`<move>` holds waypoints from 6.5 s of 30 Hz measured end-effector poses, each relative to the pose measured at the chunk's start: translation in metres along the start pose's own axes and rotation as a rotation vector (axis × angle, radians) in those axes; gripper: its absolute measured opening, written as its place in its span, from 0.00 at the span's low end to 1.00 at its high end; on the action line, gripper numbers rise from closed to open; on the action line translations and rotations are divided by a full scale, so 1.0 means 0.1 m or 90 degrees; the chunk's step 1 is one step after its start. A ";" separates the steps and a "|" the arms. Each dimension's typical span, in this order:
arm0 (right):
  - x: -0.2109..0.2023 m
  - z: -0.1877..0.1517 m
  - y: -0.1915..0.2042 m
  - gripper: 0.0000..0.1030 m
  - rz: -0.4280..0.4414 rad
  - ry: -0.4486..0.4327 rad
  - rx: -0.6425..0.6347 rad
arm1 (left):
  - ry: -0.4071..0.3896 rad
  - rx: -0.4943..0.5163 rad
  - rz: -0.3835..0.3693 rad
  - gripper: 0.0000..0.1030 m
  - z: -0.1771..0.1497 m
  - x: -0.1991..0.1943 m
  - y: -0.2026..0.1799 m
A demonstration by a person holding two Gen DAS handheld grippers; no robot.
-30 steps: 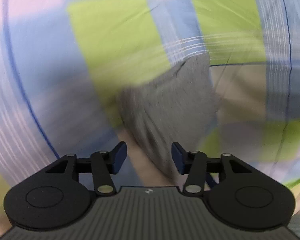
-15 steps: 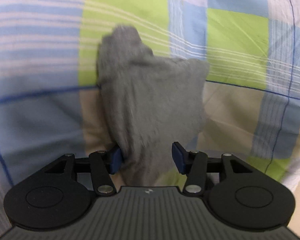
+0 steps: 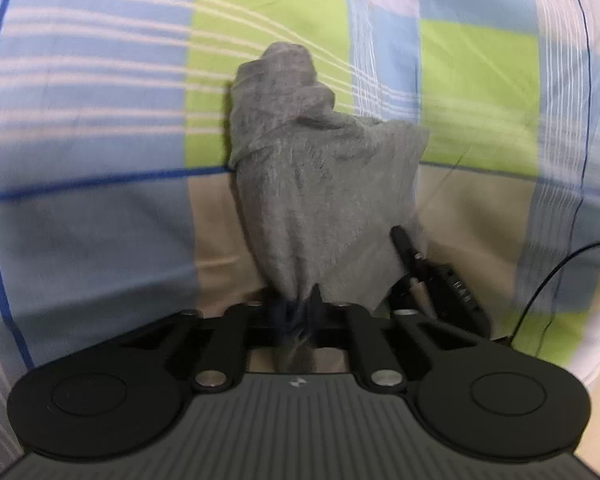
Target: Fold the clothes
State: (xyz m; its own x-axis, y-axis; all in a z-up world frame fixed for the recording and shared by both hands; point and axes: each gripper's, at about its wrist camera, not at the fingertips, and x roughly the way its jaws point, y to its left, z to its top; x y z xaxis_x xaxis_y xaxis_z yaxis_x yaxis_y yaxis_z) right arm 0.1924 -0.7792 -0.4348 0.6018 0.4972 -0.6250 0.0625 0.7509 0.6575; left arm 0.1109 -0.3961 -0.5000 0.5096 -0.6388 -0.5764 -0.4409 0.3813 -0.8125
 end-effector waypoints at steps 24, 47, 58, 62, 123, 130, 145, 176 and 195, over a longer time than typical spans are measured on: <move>-1.60 -2.42 1.71 0.05 -0.332 -0.284 0.571 | 0.580 0.408 0.191 0.04 1.14 -0.28 -0.92; -1.51 -2.52 1.47 0.47 -0.263 -0.133 0.088 | 0.566 0.627 0.120 0.44 1.29 -0.07 -0.45; -1.33 -2.47 1.08 0.13 -0.192 -0.106 0.098 | 0.514 0.688 0.047 0.14 1.21 0.14 -0.45; -1.45 -2.46 1.03 0.07 -0.164 -0.147 0.120 | 0.458 0.839 0.026 0.13 0.95 -0.01 -0.62; -1.56 -4.12 2.37 0.22 -0.413 -0.163 -0.088 | 0.254 0.904 0.375 0.60 -0.14 -1.73 -0.05; -1.64 -4.01 2.62 0.27 -0.415 -0.200 -0.141 | 0.250 0.916 0.384 0.67 -0.12 -1.75 -0.19; 0.62 -4.33 3.17 0.30 -0.514 -0.086 -0.693 | 0.366 0.554 0.305 0.72 1.22 -1.26 -0.10; -1.19 -3.22 0.79 0.38 -0.153 -0.079 0.176 | 0.518 0.488 0.179 0.06 0.95 -0.33 -0.06; -1.68 -3.91 1.34 0.10 -0.169 -0.297 0.359 | 0.658 0.749 0.089 0.02 -0.01 -0.35 -1.03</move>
State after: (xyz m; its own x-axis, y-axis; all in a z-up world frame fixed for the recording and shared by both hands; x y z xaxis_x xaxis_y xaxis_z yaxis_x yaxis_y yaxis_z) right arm -0.2117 -0.5924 -0.4058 0.7749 0.0030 -0.6321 0.5721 0.4219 0.7034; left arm 0.1377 -0.4141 -0.3965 -0.4085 -0.5305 -0.7427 0.6115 0.4450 -0.6542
